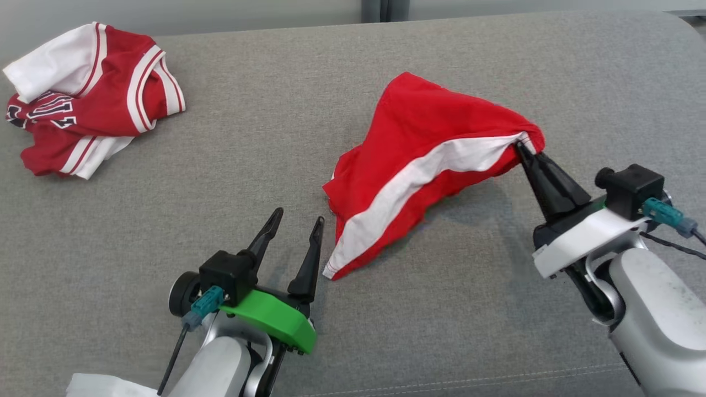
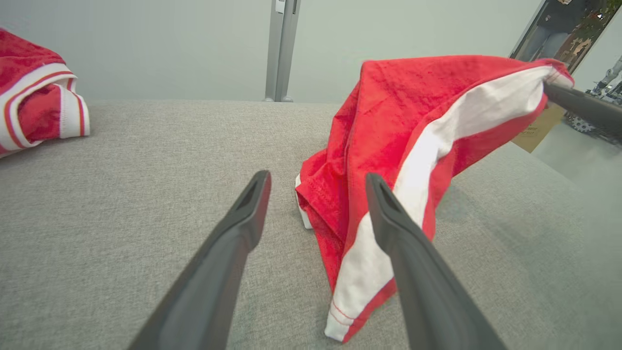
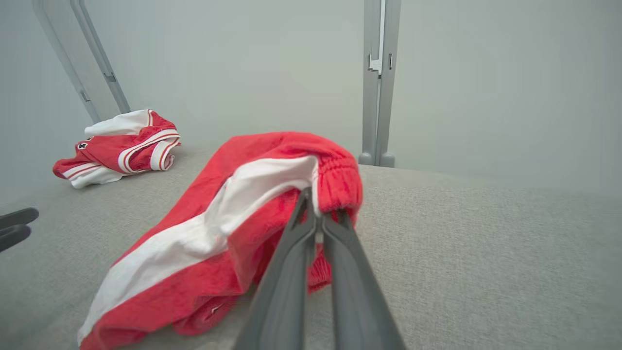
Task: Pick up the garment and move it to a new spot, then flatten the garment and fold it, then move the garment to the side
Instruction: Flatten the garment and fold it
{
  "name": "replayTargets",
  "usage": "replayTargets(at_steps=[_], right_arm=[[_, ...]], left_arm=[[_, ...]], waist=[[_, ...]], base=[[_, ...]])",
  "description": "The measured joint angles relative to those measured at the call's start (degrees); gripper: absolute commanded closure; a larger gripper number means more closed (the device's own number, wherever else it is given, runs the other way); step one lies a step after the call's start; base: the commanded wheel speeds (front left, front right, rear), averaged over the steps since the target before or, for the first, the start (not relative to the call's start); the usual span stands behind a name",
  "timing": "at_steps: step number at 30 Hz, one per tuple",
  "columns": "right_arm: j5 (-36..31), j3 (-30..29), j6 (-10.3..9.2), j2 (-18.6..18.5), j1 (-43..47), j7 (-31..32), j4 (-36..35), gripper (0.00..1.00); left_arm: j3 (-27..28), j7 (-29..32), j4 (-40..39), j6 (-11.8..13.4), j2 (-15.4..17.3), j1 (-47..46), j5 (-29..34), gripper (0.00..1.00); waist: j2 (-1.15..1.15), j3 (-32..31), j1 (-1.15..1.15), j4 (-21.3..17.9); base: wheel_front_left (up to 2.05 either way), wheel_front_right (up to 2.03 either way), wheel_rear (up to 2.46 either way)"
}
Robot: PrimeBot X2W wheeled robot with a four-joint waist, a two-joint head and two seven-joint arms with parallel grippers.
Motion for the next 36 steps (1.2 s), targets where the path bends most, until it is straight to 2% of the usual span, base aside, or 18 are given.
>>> replayTargets(at_steps=[4, 11, 14, 22, 36], right_arm=[[-0.1, -2.0, 0.00, -2.4, 0.4, 0.0, -0.1, 1.00], [-0.1, -3.0, 0.00, -3.9, 4.1, 0.0, 1.0, 1.00], [0.0, -3.0, 0.00, -3.9, 4.9, 0.0, 1.1, 1.00], [-1.2, -2.0, 0.00, -4.7, 5.9, 0.0, 1.8, 1.00], [-2.6, -2.0, 0.00, -5.6, 9.2, 0.0, 7.8, 1.00]], left_arm=[[-1.0, 0.0, 0.9, -1.0, 0.0, 1.1, -1.6, 0.00], [-6.6, 4.6, 6.1, -5.2, -0.1, 3.6, -2.9, 0.00], [-6.8, 5.2, 8.0, -5.5, -0.1, 3.8, -3.7, 0.00], [-2.1, 4.4, 9.8, -5.2, -0.3, 3.6, -8.6, 0.00], [-4.3, 5.2, 10.5, -7.5, -0.6, 1.9, -13.7, 0.00]], waist=[[0.00, -0.3, 0.00, -1.7], [0.00, -0.3, 0.00, -4.0], [0.00, 0.2, 0.00, -4.3], [0.00, 0.9, 0.00, -4.3], [0.00, 1.5, 0.00, -4.7]], base=[[0.00, 0.00, 0.00], [0.00, 0.00, 0.00], [0.00, 0.00, 0.00], [0.00, 0.00, 0.00], [0.00, 0.00, 0.00]])
